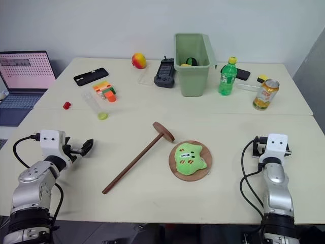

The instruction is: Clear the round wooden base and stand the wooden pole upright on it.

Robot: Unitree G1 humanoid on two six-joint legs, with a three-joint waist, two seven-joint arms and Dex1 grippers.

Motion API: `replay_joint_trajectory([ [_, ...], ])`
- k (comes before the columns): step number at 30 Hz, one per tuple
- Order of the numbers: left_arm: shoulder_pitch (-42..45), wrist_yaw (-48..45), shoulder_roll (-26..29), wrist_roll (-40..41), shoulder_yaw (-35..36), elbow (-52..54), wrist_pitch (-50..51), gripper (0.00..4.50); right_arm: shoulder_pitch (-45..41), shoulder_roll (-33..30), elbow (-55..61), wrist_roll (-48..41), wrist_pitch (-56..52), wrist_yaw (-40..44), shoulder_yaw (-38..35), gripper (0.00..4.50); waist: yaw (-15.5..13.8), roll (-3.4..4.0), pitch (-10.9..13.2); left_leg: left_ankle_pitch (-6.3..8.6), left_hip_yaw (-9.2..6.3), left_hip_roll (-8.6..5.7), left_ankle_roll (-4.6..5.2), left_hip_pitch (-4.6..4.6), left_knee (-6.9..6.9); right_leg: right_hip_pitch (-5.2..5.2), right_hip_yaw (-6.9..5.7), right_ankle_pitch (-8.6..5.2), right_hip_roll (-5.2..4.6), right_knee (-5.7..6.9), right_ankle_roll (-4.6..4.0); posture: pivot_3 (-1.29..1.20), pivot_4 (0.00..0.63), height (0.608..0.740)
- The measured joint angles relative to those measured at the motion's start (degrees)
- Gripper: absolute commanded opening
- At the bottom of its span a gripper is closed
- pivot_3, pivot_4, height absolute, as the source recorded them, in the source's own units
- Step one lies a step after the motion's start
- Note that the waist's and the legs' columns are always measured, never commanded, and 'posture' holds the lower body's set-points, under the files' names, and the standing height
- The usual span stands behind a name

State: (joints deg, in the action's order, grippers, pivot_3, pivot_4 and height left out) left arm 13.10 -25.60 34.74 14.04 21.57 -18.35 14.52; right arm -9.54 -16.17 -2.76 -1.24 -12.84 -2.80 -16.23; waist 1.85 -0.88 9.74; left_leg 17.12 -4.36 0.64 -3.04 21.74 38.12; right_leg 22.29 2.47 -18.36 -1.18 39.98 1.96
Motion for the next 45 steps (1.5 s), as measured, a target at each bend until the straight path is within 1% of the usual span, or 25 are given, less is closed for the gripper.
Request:
replay_joint_trajectory([
  [7, -0.02, -0.72, 0.01, 0.64, 0.00, 0.18, 0.30, 4.50, 0.03, -0.64, 0.03, -0.44, -0.09, 1.37, 0.01, 4.49, 0.00, 0.00, 0.00, 0.00, 0.00, 0.00, 0.00, 0.00, 0.00, 0.00, 0.00, 0.00, 0.00, 0.00, 0.00, 0.00, 0.150, 0.740],
  [9, -0.37, -4.18, 1.19, 2.17, -0.66, 2.16, 2.80, 4.50, 0.26, -3.50, 0.48, -2.98, -0.82, 6.53, 0.06, 4.49, -0.02, 0.00, 0.01, 0.00, -0.01, -0.03, 0.00, 0.04, 0.01, 0.00, -0.02, 0.00, 0.02, -0.02, 0.00, 0.00, 0.150, 0.740],
  [12, -0.51, -10.81, 5.03, 5.13, -2.27, 6.88, 8.13, 4.50, 0.44, -8.41, 3.34, -7.67, -1.77, 15.72, -0.33, 4.49, 0.02, 0.01, 0.01, 0.00, -0.01, 0.00, 0.01, 0.00, 0.00, -0.03, -0.02, 0.00, 0.04, -0.01, 0.00, 0.00, 0.150, 0.740],
  [13, -0.47, -13.50, 6.35, 6.65, -2.89, 9.29, 10.09, 4.50, 0.50, -10.04, 4.57, -9.88, -2.74, 19.41, -0.33, 4.49, 0.04, 0.00, 0.01, 0.00, -0.03, 0.01, 0.01, 0.01, 0.00, -0.03, -0.03, 0.00, 0.04, -0.02, 0.00, 0.00, 0.150, 0.740],
  [14, -0.09, -17.29, 8.19, 9.56, -4.12, 13.47, 13.57, 4.50, 0.67, -12.44, 6.72, -14.16, -4.96, 25.27, -0.26, 4.49, 0.02, 0.01, 0.01, 0.00, -0.05, 0.01, 0.01, 0.02, 0.00, -0.05, -0.05, 0.00, 0.04, -0.04, 0.00, 0.00, 0.150, 0.740],
  [16, 1.43, -19.88, 9.13, 12.16, -4.88, 17.08, 16.55, 4.50, 0.57, -13.53, 9.32, -17.80, -6.79, 29.82, -0.20, 4.49, -0.01, 0.00, 0.01, 0.00, -0.07, 0.03, 0.01, 0.00, 0.03, -0.10, -0.06, 0.00, 0.05, -0.02, 0.00, 0.00, 0.150, 0.740],
  [17, 2.80, -22.46, 10.70, 15.21, -6.44, 20.85, 20.35, 4.50, 1.07, -16.13, 11.76, -21.33, -9.58, 34.62, 0.91, 4.49, -0.03, 0.00, 0.05, 0.00, -0.11, 0.01, 0.01, 0.07, 0.06, -0.08, -0.07, 0.00, 0.06, -0.03, 0.00, 0.00, 0.150, 0.740],
  [20, 6.53, -29.87, 15.24, 23.54, -10.31, 32.46, 27.78, 4.50, 2.36, -23.09, 19.40, -29.02, -15.89, 45.52, 4.01, 4.49, -0.02, 0.01, 0.07, 0.01, -0.16, -0.01, 0.02, 0.10, 0.02, -0.11, -0.06, -0.01, 0.07, -0.17, 0.00, 0.00, 0.150, 0.740],
  [22, 8.26, -33.44, 16.35, 26.96, -11.80, 37.97, 29.80, 4.50, 2.57, -24.74, 23.22, -31.86, -17.92, 49.89, 5.37, 4.49, 0.02, 0.05, 0.02, 0.02, -0.11, 0.01, 0.03, -0.01, 0.00, -0.20, -0.07, -0.02, 0.08, -0.19, 0.01, 0.00, 0.150, 0.740],
  [24, 8.60, -36.81, 17.66, 27.95, -15.08, 40.91, 30.13, 4.50, 4.30, -27.21, 25.51, -33.35, -19.21, 53.55, 7.60, 4.49, 0.10, 0.06, 0.04, 0.02, -0.09, 0.01, 0.03, -0.05, -0.02, -0.18, -0.05, -0.02, 0.13, -0.16, 0.00, 0.00, 0.150, 0.740],
  [27, 9.37, -40.17, 17.35, 27.57, -19.40, 41.33, 28.86, 4.50, 4.35, -27.55, 27.05, -32.62, -18.58, 55.86, 11.74, 4.49, 0.13, 0.06, 0.04, 0.01, -0.09, -0.01, 0.03, -0.06, 0.05, -0.18, -0.07, -0.02, 0.36, -0.07, 0.00, 0.00, 0.150, 0.740],
  [31, 9.34, -45.23, 18.02, 24.24, -22.74, 41.18, 23.47, 4.50, 3.83, -25.53, 28.71, -30.16, -17.39, 56.14, 17.98, 4.49, 0.04, 0.05, 0.05, 0.01, -0.10, 0.00, 0.03, -0.04, 0.06, -0.16, -0.06, -0.02, 0.39, -0.10, 0.00, 0.00, 0.150, 0.740],
  [35, 9.32, -46.51, 17.72, 21.46, -23.78, 40.17, 19.66, 4.50, 3.44, -22.61, 27.72, -24.93, -13.68, 55.04, 22.90, 4.49, -0.05, 0.05, 0.05, 0.01, -0.11, 0.00, 0.03, 0.01, 0.10, -0.14, -0.07, -0.02, 0.36, -0.11, 0.00, 0.00, 0.150, 0.740],
  [41, 6.76, -46.04, 17.15, 21.06, -23.70, 40.22, 18.62, 4.50, 3.05, -21.33, 21.60, -16.86, -6.01, 53.96, 26.04, 4.49, -0.04, 0.04, 0.06, 0.01, -0.11, 0.01, 0.03, 0.02, 0.10, -0.12, -0.07, -0.02, 0.35, -0.10, 0.00, 0.00, 0.150, 0.740],
  [42, 6.10, -45.88, 17.12, 21.01, -23.70, 40.30, 18.52, 4.50, 3.07, -21.00, 20.72, -15.40, -4.50, 53.68, 26.65, 4.10, -0.03, 0.04, 0.06, 0.01, -0.12, 0.02, 0.03, 0.01, 0.10, -0.12, -0.07, -0.02, 0.35, -0.10, 0.00, 0.00, 0.150, 0.740],
  [43, 5.70, -45.69, 17.07, 21.00, -23.70, 40.46, 18.47, 4.50, 3.17, -20.35, 19.96, -14.49, -3.32, 53.40, 26.85, 3.96, -0.03, 0.04, 0.06, 0.01, -0.12, 0.02, 0.03, 0.01, 0.11, -0.12, -0.07, -0.02, 0.36, -0.09, 0.00, 0.00, 0.150, 0.740],
  [44, 5.51, -45.29, 16.91, 20.99, -23.69, 40.57, 18.46, 4.50, 3.27, -19.78, 19.43, -13.84, -2.51, 53.19, 27.05, 3.68, -0.03, 0.04, 0.06, 0.01, -0.12, 0.02, 0.03, 0.01, 0.11, -0.12, -0.07, -0.02, 0.35, -0.08, 0.00, 0.00, 0.150, 0.740],
  [45, 5.47, -44.96, 16.86, 20.98, -23.69, 40.76, 18.40, 4.50, 3.42, -19.36, 19.24, -13.42, -1.99, 53.08, 27.18, 3.51, -0.04, 0.04, 0.06, 0.01, -0.13, 0.02, 0.03, 0.02, 0.12, -0.13, -0.07, -0.02, 0.35, -0.08, 0.00, 0.00, 0.150, 0.740],
])
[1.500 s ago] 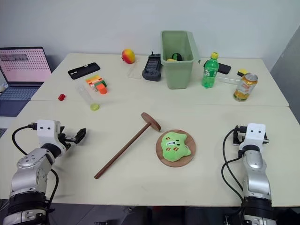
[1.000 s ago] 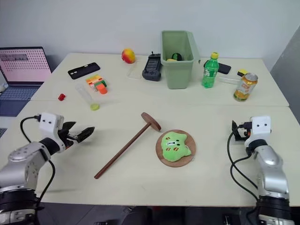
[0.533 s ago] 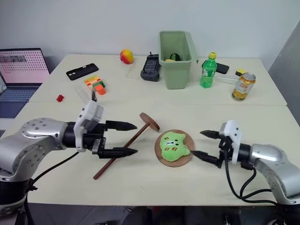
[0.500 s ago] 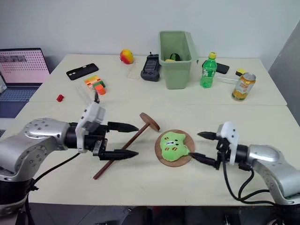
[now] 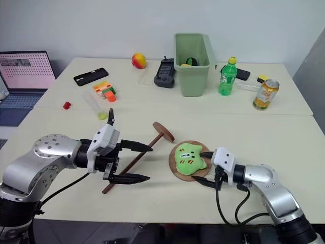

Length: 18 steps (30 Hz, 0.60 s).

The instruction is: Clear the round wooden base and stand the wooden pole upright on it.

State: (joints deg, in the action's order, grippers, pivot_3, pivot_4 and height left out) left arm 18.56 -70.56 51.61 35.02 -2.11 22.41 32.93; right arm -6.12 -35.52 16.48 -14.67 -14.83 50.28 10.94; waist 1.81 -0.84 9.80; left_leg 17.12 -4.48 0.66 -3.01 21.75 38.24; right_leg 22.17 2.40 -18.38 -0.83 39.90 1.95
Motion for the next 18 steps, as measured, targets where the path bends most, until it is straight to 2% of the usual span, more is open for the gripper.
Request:
replay_joint_trajectory([
  [5, -0.29, 1.09, 0.00, 0.01, 0.24, 0.26, -0.29, 4.50, 0.00, 0.65, -0.24, 0.44, 1.72, -0.01, 0.11, 2.13, 0.00, 0.00, 0.00, 0.00, -0.01, 0.00, 0.00, 0.00, 0.00, 0.00, 0.00, 0.00, 0.00, 0.00, 0.00, 0.00, 0.150, 0.740],
  [12, -0.28, 1.37, 0.00, 0.06, 0.24, 0.30, -0.45, 4.50, -0.28, 1.74, -0.86, 0.01, 1.93, -0.03, -0.03, 0.53, 0.00, 0.00, 0.00, 0.00, 0.00, 0.00, 0.00, 0.00, 0.00, 0.00, 0.00, 0.00, 0.00, 0.01, 0.00, 0.00, 0.150, 0.740],
  [15, -0.24, 1.37, -0.01, 0.05, 0.24, 0.29, -0.49, 4.50, -0.30, 1.71, -0.85, -0.16, 1.89, 0.35, -0.69, 0.04, 0.00, 0.00, 0.00, 0.00, -0.01, 0.00, 0.00, 0.00, 0.01, 0.00, 0.00, 0.00, -0.01, 0.01, 0.00, 0.00, 0.150, 0.740],
  [18, -0.07, 1.39, -0.07, 0.05, 0.25, 0.28, -0.49, 4.50, -0.75, 1.62, -0.82, -0.65, 1.80, 0.57, -0.96, 0.04, 0.00, 0.00, 0.00, 0.00, 0.00, 0.00, 0.00, 0.00, 0.00, 0.00, 0.00, 0.00, 0.00, 0.01, 0.00, 0.00, 0.150, 0.740],
])
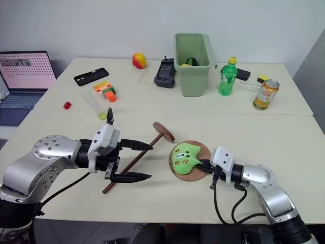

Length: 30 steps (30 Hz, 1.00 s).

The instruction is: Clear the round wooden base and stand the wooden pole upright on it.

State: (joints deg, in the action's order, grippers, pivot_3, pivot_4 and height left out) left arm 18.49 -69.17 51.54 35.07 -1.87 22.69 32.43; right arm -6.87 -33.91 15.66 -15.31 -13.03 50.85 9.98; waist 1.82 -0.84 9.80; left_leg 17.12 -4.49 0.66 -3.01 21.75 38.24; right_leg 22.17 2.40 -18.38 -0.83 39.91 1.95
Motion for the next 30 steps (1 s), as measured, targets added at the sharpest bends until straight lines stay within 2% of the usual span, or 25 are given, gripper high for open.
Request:
replay_joint_trajectory([
  [9, 2.51, 1.31, -0.39, 0.33, 0.65, -0.72, 0.25, 4.50, -1.68, 0.17, 4.86, -6.92, -4.31, -1.05, -6.00, 0.04, -0.02, 0.00, 0.00, 0.00, -0.02, 0.00, 0.00, 0.01, 0.04, -0.01, 0.00, 0.00, 0.00, 0.02, 0.00, 0.00, 0.150, 0.740],
  [12, 4.79, 3.79, -1.35, 2.15, 2.77, -1.46, 2.77, 4.50, -8.42, 2.14, 3.91, -10.94, -9.88, -5.39, -9.88, 0.04, 0.15, -0.01, 0.03, 0.00, 0.00, 0.02, 0.00, -0.01, 0.10, 0.02, 0.01, 0.01, 0.01, 0.11, -0.01, 0.00, 0.150, 0.740],
  [13, 7.08, 6.36, -2.92, 3.60, 4.37, -1.95, 4.53, 4.50, -15.67, 4.23, 1.16, -11.83, -11.95, -8.84, -11.48, 0.04, 0.37, 0.00, 0.04, 0.00, 0.00, 0.01, 0.00, -0.02, 0.16, 0.01, 0.01, 0.01, 0.02, 0.16, -0.01, 0.00, 0.150, 0.740],
  [14, 8.28, 7.56, -3.70, 4.20, 4.84, -2.39, 5.07, 4.50, -19.06, 5.16, -0.39, -11.84, -12.60, -10.44, -12.18, 0.04, 0.45, 0.00, 0.03, 0.00, -0.04, 0.00, 0.00, 0.00, 0.18, 0.02, -0.03, 0.01, 0.03, 0.17, -0.02, 0.00, 0.150, 0.740],
  [16, 10.65, 11.20, -5.95, 5.26, 6.77, -3.63, 6.81, 4.50, -29.66, 8.18, -9.26, -9.04, -11.78, -14.67, -12.06, 0.04, 0.81, 0.00, 0.03, 0.00, -0.02, -0.07, -0.01, -0.03, 0.20, 0.01, -0.03, 0.01, 0.07, 0.18, -0.02, 0.00, 0.150, 0.740],
  [19, 13.75, 17.09, -9.64, 5.39, 7.99, -5.45, 8.13, 4.50, -49.00, 13.14, -34.82, -0.47, -5.45, -21.51, -9.83, 0.04, 1.61, 0.00, 0.04, -0.12, 0.06, -0.08, -0.22, 0.02, 0.17, 0.12, 0.02, 0.02, 0.07, 0.15, -0.02, 0.00, 0.150, 0.740],
  [20, 14.24, 18.02, -10.21, 5.36, 8.10, -5.63, 8.34, 4.50, -52.62, 13.98, -40.72, 1.15, -3.92, -22.75, -9.55, 0.04, 1.66, 0.00, 0.04, -0.13, 0.07, -0.08, -0.24, 0.03, 0.12, 0.15, 0.04, 0.02, 0.05, 0.11, -0.02, 0.00, 0.150, 0.740],
  [21, 14.71, 19.89, -10.77, 5.31, 8.77, -5.80, 8.51, 4.50, -60.60, 15.91, -53.90, 4.04, -0.05, -25.69, -8.88, 0.04, 1.93, -0.01, 0.04, -0.15, 0.13, -0.04, -0.27, 0.09, 0.00, 0.22, 0.06, 0.01, -0.06, 0.05, -0.02, 0.00, 0.150, 0.740],
  [22, 15.17, 20.92, -11.20, 5.27, 8.96, -5.98, 8.55, 4.50, -64.78, 16.82, -60.53, 5.74, 1.80, -27.59, -8.64, 0.04, 1.98, -0.01, 0.03, -0.15, 0.16, -0.02, -0.28, 0.13, -0.12, 0.25, 0.04, 0.02, -0.20, 0.01, -0.02, 0.00, 0.150, 0.740],
  [26, 14.99, 24.84, -12.06, 5.19, 10.70, -5.85, 8.60, 4.50, -75.91, 19.78, -81.41, 10.89, 8.00, -33.96, -8.17, 0.04, 2.50, -0.02, 0.03, -0.15, 0.20, 0.02, -0.29, 0.27, -0.26, 0.33, 0.02, 0.01, -0.35, -0.01, -0.02, 0.00, 0.150, 0.740],
  [29, 12.81, 27.18, -12.01, 5.41, 12.28, -3.74, 9.26, 4.50, -79.02, 21.42, -89.71, 12.52, 8.94, -37.11, -8.94, 0.54, 3.09, -0.01, 0.03, -0.15, 0.35, -0.05, -0.29, 0.38, -0.25, 0.46, 0.11, 0.01, -0.44, -0.02, -0.02, 0.00, 0.150, 0.740],
  [30, 12.14, 27.56, -11.98, 5.47, 12.66, -3.05, 9.63, 4.50, -79.51, 21.57, -90.96, 12.68, 8.95, -37.29, -9.25, 0.83, 3.17, -0.01, 0.03, -0.16, 0.35, -0.04, -0.29, 0.40, -0.24, 0.50, 0.11, 0.02, -0.45, 0.01, -0.02, 0.00, 0.150, 0.740],
])
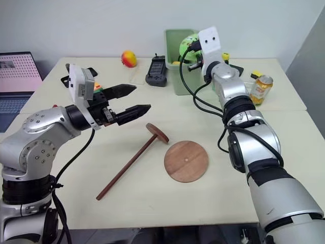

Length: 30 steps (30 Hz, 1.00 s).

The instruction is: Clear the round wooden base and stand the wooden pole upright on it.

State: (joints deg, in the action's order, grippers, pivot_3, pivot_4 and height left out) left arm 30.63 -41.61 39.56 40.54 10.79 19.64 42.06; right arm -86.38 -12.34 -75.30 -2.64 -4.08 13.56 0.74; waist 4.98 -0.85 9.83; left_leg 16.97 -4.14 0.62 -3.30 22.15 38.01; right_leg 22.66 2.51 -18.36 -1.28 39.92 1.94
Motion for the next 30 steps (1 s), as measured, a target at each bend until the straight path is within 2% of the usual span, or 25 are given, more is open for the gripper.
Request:
replay_joint_trajectory([
  [1, -0.72, 0.47, 0.09, 0.16, 0.47, 0.70, 0.20, 4.50, -0.45, 0.06, -0.90, 0.36, 0.05, -0.12, -0.39, 0.98, 0.03, 0.00, 0.00, 0.00, -0.02, 0.02, 0.00, 0.00, 0.04, 0.01, -0.01, 0.00, 0.00, 0.04, 0.00, 0.00, 0.150, 0.740],
  [6, -3.07, 1.66, 0.78, 1.33, 3.00, 2.59, 0.60, 4.50, -3.08, -0.02, -1.94, 0.94, 1.82, -0.16, -3.12, 2.29, 0.05, 0.01, 0.00, -0.02, -0.04, 0.08, -0.03, -0.01, 0.09, 0.19, 0.00, 0.00, 0.07, 0.17, 0.00, 0.00, 0.150, 0.740],
  [15, -2.43, 1.99, 0.74, 1.54, 2.75, 1.82, 0.93, 4.50, -3.48, -0.38, -2.00, 0.38, 3.81, 2.49, -7.93, 4.39, 0.03, 0.01, 0.00, -0.03, 0.02, 0.07, -0.04, 0.00, 0.10, 0.20, 0.05, 0.00, 0.07, 0.18, 0.00, 0.00, 0.150, 0.740],
  [19, -1.70, 1.11, 0.74, 1.28, 2.19, 0.69, 0.88, 4.50, -2.64, -2.00, -0.70, -1.09, 3.85, 9.17, -9.08, 4.46, 0.01, 0.00, 0.00, -0.03, 0.00, 0.07, -0.04, 0.00, 0.10, 0.18, 0.03, 0.00, 0.07, 0.17, 0.00, 0.00, 0.150, 0.740],
  [23, -1.79, -0.47, 1.68, -0.43, 0.45, -0.99, 0.22, 4.50, 4.83, -6.32, 6.97, -3.52, 3.37, 19.48, -10.04, 4.46, -0.30, -0.02, -0.01, -0.03, -0.03, 0.05, -0.04, 0.02, 0.14, 0.06, -0.03, 0.00, 0.06, 0.09, 0.00, 0.00, 0.150, 0.740],
  [26, -1.60, -2.46, 2.73, -1.47, -0.35, -3.19, -0.24, 4.50, 14.11, -9.66, 18.36, -7.40, -2.02, 25.59, -11.09, 4.46, -0.25, 0.00, 0.00, -0.03, -0.02, 0.04, -0.04, 0.04, 0.14, 0.10, 0.03, 0.00, 0.04, 0.12, 0.00, 0.00, 0.150, 0.740],
  [30, 0.20, -7.26, 4.19, -2.62, -3.11, -6.10, -1.05, 4.50, 29.27, -13.20, 49.31, -17.87, -19.95, 30.60, -12.19, 4.46, -0.26, 0.03, -0.01, -0.03, -0.17, 0.10, -0.04, 0.52, 0.23, 0.55, -0.09, 0.00, 0.08, 0.50, 0.00, 0.00, 0.150, 0.740],
])
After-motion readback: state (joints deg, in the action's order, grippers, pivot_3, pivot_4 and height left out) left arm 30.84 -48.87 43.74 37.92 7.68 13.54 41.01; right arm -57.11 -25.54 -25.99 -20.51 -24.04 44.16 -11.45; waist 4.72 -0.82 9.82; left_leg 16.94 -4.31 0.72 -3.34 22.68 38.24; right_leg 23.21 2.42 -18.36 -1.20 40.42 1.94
